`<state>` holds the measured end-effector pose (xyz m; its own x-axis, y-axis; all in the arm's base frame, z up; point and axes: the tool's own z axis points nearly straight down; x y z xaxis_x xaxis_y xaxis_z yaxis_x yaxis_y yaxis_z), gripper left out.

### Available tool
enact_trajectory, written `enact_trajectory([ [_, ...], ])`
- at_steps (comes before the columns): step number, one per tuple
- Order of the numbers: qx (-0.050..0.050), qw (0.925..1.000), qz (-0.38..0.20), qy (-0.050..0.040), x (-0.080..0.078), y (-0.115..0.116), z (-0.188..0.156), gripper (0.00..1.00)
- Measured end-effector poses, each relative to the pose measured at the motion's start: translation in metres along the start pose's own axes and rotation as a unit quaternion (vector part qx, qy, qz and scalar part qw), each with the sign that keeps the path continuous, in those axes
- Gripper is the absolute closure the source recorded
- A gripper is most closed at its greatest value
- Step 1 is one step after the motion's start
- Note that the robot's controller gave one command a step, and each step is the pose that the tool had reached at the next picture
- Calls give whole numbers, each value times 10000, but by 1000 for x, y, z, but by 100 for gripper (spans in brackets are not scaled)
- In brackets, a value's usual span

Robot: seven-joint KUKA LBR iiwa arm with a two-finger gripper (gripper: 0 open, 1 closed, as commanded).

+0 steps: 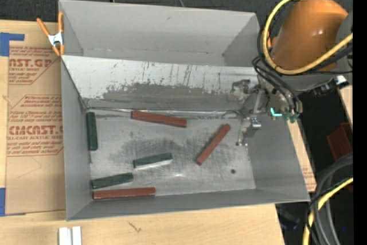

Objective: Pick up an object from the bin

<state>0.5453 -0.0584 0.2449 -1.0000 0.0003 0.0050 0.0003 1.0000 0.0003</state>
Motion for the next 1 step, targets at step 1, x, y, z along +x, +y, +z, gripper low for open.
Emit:
enact_trajectory([
  [1,4,10000,-4,-37,-1,0,-4,0],
])
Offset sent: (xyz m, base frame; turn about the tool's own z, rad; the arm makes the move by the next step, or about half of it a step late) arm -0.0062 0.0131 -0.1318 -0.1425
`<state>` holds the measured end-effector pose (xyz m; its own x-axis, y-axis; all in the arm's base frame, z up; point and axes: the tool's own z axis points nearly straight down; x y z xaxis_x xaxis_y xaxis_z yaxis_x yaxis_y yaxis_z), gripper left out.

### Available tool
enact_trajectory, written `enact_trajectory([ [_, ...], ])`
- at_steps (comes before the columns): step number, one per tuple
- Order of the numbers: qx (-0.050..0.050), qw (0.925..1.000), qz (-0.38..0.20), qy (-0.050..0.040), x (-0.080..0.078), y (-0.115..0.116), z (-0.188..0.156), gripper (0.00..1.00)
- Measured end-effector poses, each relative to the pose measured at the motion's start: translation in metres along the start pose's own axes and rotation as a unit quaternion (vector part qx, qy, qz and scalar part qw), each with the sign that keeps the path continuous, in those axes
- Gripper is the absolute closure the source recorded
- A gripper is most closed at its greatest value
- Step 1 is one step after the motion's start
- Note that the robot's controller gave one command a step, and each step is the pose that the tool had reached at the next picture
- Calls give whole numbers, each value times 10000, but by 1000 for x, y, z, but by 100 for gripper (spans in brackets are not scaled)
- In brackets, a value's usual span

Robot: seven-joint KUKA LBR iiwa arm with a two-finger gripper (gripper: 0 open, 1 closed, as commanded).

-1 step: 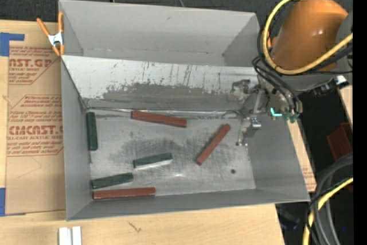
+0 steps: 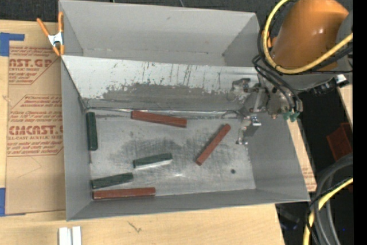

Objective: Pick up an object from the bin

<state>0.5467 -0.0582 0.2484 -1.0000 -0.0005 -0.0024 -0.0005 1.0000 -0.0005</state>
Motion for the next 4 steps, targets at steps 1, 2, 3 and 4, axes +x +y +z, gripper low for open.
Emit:
enact_trajectory([
  [1,1,9994,-331,-23,3,6,61,0],
  [2,5,9929,-1190,-8,9,32,170,100],
  [3,6,9929,-1191,-9,9,32,170,100],
  [4,-4,9850,-1728,-3,-5,27,-50,100],
])
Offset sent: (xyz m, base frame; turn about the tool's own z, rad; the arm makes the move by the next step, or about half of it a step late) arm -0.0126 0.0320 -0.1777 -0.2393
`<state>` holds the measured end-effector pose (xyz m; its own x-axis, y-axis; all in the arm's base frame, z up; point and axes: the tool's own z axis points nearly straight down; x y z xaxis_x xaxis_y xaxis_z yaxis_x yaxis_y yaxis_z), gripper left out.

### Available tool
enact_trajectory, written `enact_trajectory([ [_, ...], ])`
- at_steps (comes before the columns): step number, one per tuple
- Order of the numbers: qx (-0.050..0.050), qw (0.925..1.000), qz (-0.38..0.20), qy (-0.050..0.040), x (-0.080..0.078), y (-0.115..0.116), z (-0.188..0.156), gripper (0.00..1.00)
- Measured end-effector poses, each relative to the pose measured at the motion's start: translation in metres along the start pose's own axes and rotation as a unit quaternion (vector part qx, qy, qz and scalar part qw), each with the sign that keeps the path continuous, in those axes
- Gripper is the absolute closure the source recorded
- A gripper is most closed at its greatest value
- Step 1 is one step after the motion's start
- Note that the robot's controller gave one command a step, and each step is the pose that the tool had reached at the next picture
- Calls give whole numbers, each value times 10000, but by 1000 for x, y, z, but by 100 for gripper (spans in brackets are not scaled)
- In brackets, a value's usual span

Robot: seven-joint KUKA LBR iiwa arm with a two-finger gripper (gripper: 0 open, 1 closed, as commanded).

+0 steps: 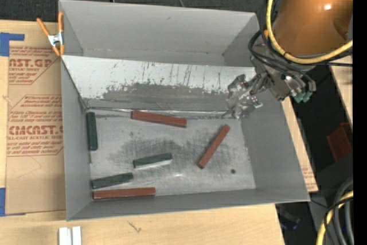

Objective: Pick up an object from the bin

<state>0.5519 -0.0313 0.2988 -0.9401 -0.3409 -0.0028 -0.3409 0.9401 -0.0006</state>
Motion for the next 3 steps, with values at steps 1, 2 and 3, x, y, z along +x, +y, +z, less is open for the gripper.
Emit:
enact_trajectory([
  [1,1,10000,-5,-8,0,0,-2,100],
  [2,-7,9981,-611,4,-2,-5,136,0],
  [3,-7,9981,-610,3,-2,-5,136,0],
])
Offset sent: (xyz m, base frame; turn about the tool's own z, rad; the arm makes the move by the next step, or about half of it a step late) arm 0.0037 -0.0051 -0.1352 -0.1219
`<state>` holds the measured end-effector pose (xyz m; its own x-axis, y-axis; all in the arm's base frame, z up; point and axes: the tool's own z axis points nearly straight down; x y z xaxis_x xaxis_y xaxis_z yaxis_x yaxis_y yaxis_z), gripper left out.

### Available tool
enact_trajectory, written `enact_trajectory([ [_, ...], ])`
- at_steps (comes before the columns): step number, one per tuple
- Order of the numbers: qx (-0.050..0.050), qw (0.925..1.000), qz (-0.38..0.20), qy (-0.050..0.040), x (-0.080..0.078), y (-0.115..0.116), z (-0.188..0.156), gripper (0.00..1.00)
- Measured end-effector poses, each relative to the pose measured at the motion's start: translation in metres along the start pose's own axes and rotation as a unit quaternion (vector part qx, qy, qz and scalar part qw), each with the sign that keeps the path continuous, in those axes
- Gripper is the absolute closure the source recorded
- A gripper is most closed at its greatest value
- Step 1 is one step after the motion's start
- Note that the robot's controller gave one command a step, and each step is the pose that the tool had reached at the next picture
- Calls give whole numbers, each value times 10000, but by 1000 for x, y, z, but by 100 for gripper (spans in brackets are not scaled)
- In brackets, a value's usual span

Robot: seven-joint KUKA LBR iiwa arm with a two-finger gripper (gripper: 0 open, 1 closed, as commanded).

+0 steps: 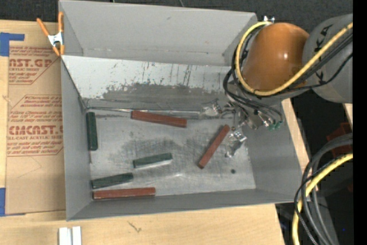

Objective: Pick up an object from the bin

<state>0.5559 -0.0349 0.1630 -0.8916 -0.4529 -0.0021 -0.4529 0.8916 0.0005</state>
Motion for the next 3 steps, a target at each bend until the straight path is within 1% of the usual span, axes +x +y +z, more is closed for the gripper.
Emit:
enact_trajectory([
  [1,3,9984,-572,35,-2,-3,91,100],
  [2,4,9984,-573,32,-2,-3,91,100],
  [3,13,9955,-948,-16,1,-40,-78,100],
])
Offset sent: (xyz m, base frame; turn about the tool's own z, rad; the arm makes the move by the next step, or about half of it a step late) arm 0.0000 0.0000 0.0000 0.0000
